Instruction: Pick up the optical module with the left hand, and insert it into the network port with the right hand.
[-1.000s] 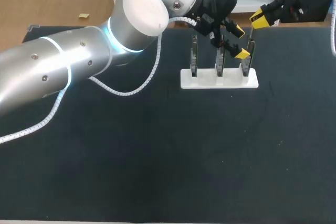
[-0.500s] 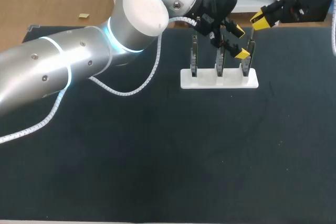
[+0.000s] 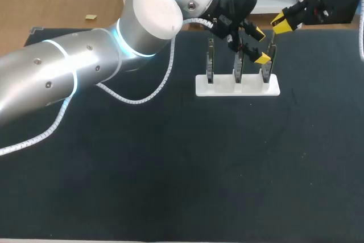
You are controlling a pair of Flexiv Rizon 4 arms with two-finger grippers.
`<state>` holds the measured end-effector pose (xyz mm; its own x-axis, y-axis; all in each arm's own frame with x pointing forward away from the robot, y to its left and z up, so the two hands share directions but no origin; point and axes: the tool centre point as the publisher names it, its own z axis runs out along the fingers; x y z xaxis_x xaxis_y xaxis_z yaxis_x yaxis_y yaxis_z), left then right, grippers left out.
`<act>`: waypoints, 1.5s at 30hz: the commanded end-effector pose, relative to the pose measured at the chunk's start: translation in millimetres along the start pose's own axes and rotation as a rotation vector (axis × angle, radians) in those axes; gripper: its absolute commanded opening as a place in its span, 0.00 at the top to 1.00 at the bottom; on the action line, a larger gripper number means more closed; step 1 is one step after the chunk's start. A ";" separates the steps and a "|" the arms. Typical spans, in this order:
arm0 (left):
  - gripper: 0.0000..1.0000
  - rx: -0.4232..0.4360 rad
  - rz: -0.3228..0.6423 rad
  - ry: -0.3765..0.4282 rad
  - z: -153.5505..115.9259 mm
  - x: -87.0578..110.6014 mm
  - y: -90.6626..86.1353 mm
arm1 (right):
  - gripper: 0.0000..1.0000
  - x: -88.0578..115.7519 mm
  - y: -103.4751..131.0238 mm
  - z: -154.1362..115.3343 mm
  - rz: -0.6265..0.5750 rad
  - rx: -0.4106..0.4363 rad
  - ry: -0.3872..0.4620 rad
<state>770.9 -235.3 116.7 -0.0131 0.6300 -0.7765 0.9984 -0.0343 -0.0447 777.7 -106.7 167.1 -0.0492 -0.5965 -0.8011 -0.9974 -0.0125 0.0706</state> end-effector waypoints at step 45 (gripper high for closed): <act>0.00 0.002 -0.003 0.007 -0.1 -1.6 1.2 | 1.00 7.5 -3.0 6.4 0.037 0.010 -0.004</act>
<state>770.9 -235.3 116.7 -0.0131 0.6300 -0.7765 0.9984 -0.0344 -0.0447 778.8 -107.2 159.1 -0.0859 -0.5928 -0.8008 -0.9955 0.0182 0.0933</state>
